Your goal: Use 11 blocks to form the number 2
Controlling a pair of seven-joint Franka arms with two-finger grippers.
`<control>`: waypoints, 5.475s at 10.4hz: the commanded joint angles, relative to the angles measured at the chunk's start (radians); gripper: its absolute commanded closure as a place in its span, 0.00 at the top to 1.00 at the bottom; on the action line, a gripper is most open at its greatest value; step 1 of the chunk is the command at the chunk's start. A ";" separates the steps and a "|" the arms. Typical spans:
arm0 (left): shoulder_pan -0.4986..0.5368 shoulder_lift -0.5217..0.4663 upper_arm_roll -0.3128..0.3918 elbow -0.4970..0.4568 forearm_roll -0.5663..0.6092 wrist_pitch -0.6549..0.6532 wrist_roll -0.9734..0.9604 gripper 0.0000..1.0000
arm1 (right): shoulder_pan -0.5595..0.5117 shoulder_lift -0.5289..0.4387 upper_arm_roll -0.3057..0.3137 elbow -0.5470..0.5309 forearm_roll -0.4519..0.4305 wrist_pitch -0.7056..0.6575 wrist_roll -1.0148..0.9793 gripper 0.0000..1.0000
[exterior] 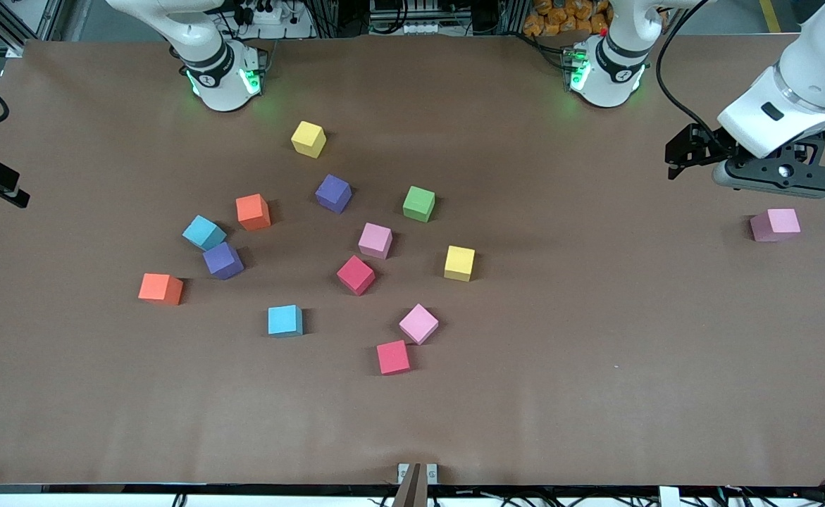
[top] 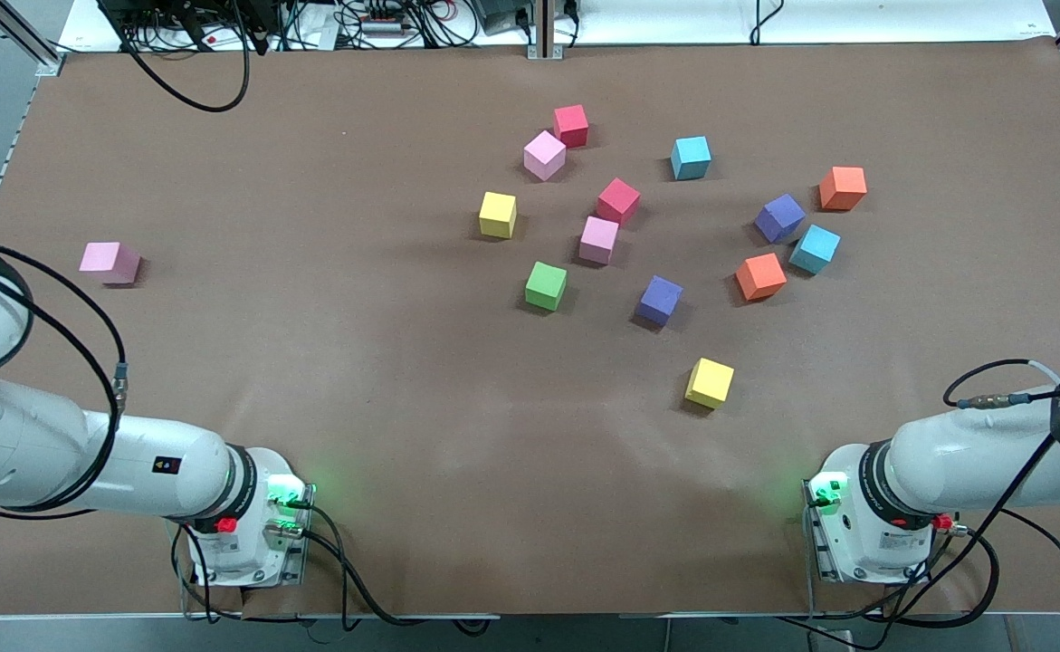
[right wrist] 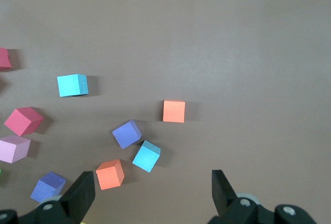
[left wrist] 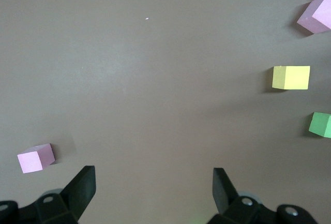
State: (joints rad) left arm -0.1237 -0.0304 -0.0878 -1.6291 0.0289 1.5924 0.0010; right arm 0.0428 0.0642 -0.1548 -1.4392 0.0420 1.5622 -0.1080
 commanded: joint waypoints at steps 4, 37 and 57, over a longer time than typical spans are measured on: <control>0.006 0.006 -0.003 0.025 -0.009 -0.019 -0.002 1.00 | 0.002 -0.009 -0.002 -0.015 0.004 0.006 0.019 1.00; -0.897 0.765 -0.236 0.290 -0.069 0.644 -0.985 1.00 | 0.057 0.197 0.011 -0.868 0.091 0.792 0.422 1.00; -1.289 1.007 0.132 0.359 0.014 0.995 -0.984 1.00 | 0.085 0.212 0.011 -0.860 0.128 0.723 0.426 1.00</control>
State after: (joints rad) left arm -1.3953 0.9461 0.0129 -1.3093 0.0237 2.5737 -0.9515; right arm 0.1261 0.2676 -0.1463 -2.2911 0.1510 2.2799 0.3267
